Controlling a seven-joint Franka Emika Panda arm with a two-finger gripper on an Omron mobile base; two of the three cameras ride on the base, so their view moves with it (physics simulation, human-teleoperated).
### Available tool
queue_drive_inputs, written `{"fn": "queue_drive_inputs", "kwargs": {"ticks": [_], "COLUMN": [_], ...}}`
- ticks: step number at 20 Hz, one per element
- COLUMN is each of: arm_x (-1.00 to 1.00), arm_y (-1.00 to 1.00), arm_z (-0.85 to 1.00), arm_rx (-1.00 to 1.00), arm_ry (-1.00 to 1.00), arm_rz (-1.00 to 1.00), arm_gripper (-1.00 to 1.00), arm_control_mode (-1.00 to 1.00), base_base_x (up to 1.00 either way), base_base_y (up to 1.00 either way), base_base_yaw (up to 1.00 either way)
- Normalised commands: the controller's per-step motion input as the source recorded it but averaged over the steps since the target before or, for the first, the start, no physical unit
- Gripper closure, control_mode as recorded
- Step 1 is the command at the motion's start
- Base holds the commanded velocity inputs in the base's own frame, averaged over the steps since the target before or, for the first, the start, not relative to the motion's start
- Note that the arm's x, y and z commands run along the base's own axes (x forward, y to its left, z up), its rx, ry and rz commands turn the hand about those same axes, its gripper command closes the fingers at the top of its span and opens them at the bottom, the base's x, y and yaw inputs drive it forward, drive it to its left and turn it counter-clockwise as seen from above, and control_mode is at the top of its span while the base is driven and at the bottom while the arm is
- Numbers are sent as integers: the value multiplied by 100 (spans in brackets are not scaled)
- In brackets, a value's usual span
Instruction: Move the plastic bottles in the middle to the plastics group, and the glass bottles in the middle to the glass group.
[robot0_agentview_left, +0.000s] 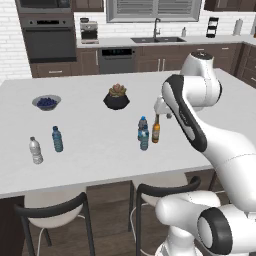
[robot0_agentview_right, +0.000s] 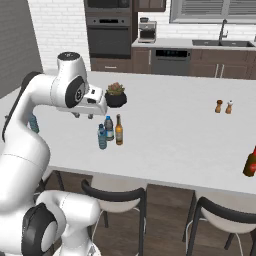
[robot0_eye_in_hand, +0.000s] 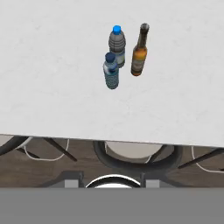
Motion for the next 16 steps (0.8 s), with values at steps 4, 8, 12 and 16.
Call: {"fn": "queue_drive_inputs", "kwargs": {"ticks": [4,8,12,16], "arm_x": [0,0,45,99], "arm_y": [0,0,1,1], "arm_z": [-4,-17,-34,-34], "arm_rx": [0,0,0,0], "arm_ry": [-3,-8,0,0], "arm_rz": [0,-12,-20,-8], "arm_gripper": [-100,-100,-100,-100], "arm_control_mode": [-100,-100,-100,-100], "base_base_x": [0,0,0,0], "base_base_y": [0,0,0,0], "base_base_yaw": [0,0,0,0]}}
